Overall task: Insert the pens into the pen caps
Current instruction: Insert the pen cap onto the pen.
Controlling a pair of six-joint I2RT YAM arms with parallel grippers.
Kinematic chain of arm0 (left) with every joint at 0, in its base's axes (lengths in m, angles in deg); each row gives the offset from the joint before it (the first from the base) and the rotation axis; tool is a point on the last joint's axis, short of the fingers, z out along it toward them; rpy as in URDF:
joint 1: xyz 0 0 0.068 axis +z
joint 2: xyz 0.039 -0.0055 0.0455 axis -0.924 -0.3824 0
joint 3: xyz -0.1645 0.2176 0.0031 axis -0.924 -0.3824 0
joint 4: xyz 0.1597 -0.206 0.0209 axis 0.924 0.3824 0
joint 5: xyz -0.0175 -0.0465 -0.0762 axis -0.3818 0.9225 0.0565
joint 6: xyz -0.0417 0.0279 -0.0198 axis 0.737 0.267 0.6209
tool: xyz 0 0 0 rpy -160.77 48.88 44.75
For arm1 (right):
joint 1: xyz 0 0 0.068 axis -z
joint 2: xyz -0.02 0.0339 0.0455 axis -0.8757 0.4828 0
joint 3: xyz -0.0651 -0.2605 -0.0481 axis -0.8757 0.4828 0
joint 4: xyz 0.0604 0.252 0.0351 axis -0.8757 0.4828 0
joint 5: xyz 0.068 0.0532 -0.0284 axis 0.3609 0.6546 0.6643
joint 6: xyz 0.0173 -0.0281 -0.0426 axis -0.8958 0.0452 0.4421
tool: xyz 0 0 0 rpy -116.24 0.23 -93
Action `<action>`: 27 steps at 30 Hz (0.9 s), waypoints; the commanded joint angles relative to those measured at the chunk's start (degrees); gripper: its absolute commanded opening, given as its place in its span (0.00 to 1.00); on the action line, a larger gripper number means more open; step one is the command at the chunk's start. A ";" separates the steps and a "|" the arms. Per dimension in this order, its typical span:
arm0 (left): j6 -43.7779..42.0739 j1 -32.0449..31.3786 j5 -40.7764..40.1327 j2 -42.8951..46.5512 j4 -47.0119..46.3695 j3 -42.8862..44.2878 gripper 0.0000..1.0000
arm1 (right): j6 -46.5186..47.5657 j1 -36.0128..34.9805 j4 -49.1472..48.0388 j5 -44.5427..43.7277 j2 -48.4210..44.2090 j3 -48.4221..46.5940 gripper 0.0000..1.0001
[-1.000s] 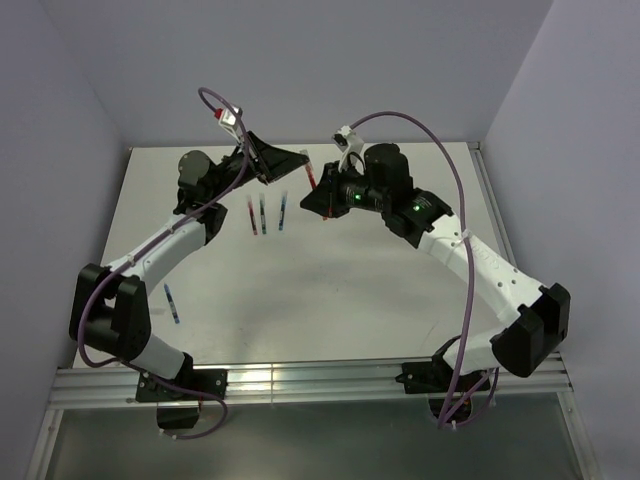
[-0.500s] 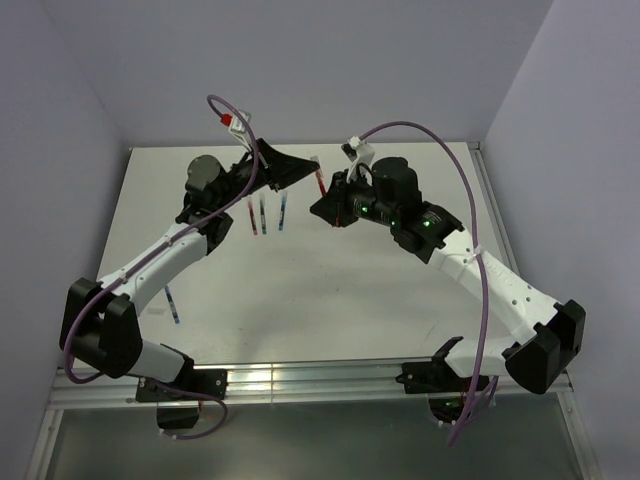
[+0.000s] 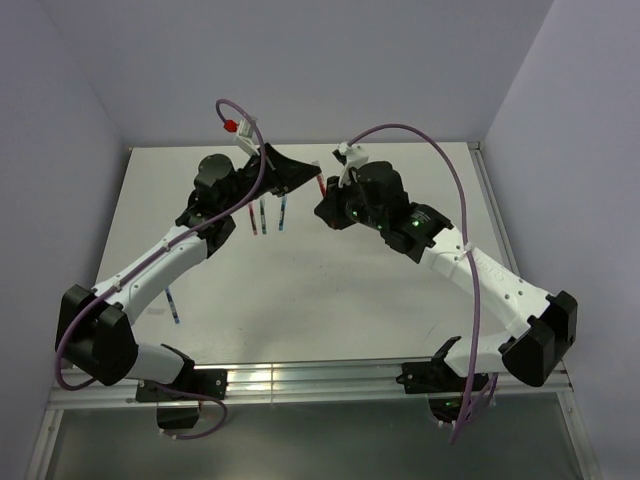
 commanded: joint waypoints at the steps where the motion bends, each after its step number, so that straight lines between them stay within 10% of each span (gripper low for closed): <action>1: -2.86 -4.70 8.95 2.93 12.05 0.74 0.00 | 1.21 0.66 -11.36 -13.58 2.18 -6.52 0.00; 27: 2.83 -2.50 26.69 6.18 -12.97 -10.07 0.00 | -3.26 8.65 -20.57 16.02 1.57 -9.95 0.00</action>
